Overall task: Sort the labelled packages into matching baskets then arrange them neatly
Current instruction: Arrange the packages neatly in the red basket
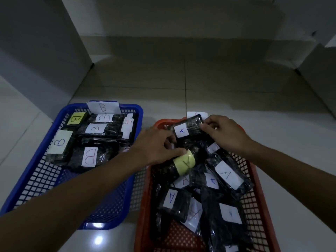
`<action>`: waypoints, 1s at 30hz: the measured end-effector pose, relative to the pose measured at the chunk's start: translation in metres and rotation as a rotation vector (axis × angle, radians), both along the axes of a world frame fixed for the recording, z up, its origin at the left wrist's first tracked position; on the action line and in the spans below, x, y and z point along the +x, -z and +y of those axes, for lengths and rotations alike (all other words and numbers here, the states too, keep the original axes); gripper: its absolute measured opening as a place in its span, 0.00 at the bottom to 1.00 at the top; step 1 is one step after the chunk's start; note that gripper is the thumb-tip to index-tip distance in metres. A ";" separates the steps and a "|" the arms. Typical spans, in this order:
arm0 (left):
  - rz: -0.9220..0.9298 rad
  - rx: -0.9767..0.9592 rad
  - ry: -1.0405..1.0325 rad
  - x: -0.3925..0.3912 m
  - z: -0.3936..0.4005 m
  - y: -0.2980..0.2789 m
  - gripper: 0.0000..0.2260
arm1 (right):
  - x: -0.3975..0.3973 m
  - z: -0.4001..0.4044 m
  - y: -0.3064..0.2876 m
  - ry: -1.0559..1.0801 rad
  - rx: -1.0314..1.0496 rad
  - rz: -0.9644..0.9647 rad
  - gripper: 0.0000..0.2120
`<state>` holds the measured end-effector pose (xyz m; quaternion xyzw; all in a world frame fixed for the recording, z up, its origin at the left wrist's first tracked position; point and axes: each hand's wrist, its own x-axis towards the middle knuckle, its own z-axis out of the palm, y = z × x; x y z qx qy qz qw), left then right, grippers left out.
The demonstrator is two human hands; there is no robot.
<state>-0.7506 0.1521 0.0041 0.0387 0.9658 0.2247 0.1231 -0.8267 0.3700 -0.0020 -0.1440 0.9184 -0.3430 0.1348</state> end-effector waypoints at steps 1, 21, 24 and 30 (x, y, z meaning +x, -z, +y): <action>-0.117 0.053 0.010 0.007 0.007 -0.001 0.25 | 0.000 0.000 0.000 0.001 0.007 0.001 0.09; -0.689 0.148 0.352 0.032 0.015 -0.038 0.17 | 0.015 0.024 -0.031 -0.016 -0.132 0.040 0.09; -0.652 0.002 0.288 0.027 0.013 -0.039 0.21 | 0.016 0.022 -0.036 -0.009 -0.116 0.063 0.10; -0.425 -0.092 0.176 0.005 -0.002 -0.046 0.11 | 0.027 0.013 -0.042 -0.164 0.016 -0.041 0.11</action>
